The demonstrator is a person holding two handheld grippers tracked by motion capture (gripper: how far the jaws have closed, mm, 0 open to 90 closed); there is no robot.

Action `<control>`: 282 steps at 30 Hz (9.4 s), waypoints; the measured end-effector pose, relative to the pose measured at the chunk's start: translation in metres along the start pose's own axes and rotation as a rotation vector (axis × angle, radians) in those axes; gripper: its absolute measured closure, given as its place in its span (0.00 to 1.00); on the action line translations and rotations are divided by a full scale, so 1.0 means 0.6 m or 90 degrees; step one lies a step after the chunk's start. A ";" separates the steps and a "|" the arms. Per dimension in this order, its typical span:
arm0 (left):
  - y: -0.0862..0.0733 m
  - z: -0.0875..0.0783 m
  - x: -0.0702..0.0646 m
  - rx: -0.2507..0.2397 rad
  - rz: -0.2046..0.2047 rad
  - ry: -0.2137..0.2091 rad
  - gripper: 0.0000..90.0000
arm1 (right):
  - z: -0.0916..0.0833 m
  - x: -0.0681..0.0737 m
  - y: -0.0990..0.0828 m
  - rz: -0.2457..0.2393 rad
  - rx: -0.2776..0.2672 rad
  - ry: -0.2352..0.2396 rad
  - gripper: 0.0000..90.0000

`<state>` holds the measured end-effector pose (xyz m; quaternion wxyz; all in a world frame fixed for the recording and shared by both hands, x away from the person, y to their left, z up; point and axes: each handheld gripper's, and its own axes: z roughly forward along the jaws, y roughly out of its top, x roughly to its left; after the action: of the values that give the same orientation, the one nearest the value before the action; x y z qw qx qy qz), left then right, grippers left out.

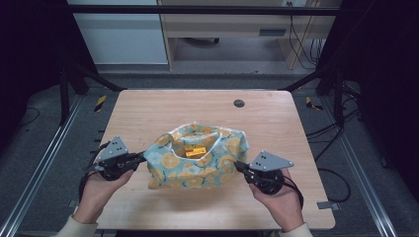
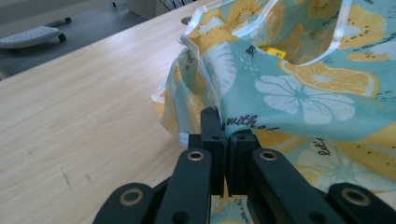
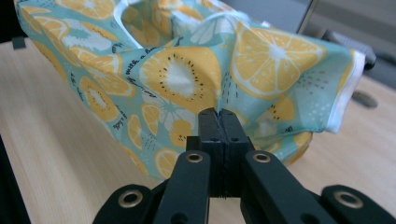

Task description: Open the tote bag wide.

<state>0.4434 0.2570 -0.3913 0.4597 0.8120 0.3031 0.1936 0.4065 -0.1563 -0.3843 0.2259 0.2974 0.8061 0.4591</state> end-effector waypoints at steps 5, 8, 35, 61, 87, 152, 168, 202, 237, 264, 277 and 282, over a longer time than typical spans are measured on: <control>-0.024 0.017 -0.007 0.030 0.005 -0.004 0.98 | 0.013 0.001 -0.039 0.024 0.023 0.004 1.00; -0.037 0.024 -0.007 0.041 -0.001 -0.009 0.98 | 0.021 0.000 -0.057 0.036 0.034 0.006 1.00; -0.060 0.052 -0.012 0.075 0.008 -0.024 0.98 | 0.009 -0.043 -0.022 0.053 0.050 -0.040 0.62; -0.058 0.058 -0.017 0.078 0.022 -0.026 0.98 | 0.214 -0.116 0.087 0.026 0.212 0.007 0.62; -0.051 0.052 -0.015 0.053 0.014 0.007 0.98 | 0.045 -0.048 0.124 0.002 0.003 0.046 1.00; -0.099 0.084 -0.003 0.175 0.041 0.007 0.94 | 0.073 -0.029 -0.106 0.067 0.142 0.056 1.00; -0.075 0.028 0.022 0.114 0.041 0.000 0.61 | 0.060 -0.022 -0.044 0.029 0.105 0.045 0.64; -0.008 0.088 -0.044 0.148 0.069 -0.075 0.25 | 0.195 -0.026 0.018 0.025 0.172 0.036 0.33; -0.057 0.136 -0.058 0.257 0.134 -0.077 0.94 | 0.292 -0.112 0.035 0.105 0.201 0.008 0.98; -0.010 0.070 -0.062 0.138 0.111 -0.014 0.46 | 0.108 -0.067 0.050 0.090 0.070 -0.031 0.29; 0.021 0.111 -0.011 0.119 0.094 0.029 0.41 | 0.085 -0.017 -0.027 0.093 0.094 -0.005 0.25; 0.015 0.159 0.001 0.164 0.116 0.047 0.39 | 0.106 -0.008 -0.051 0.101 0.107 -0.013 0.19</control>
<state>0.5033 0.1942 -0.4314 0.3206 0.8808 0.2669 0.2239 0.4422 -0.1332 -0.4409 0.1719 0.3827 0.8132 0.4034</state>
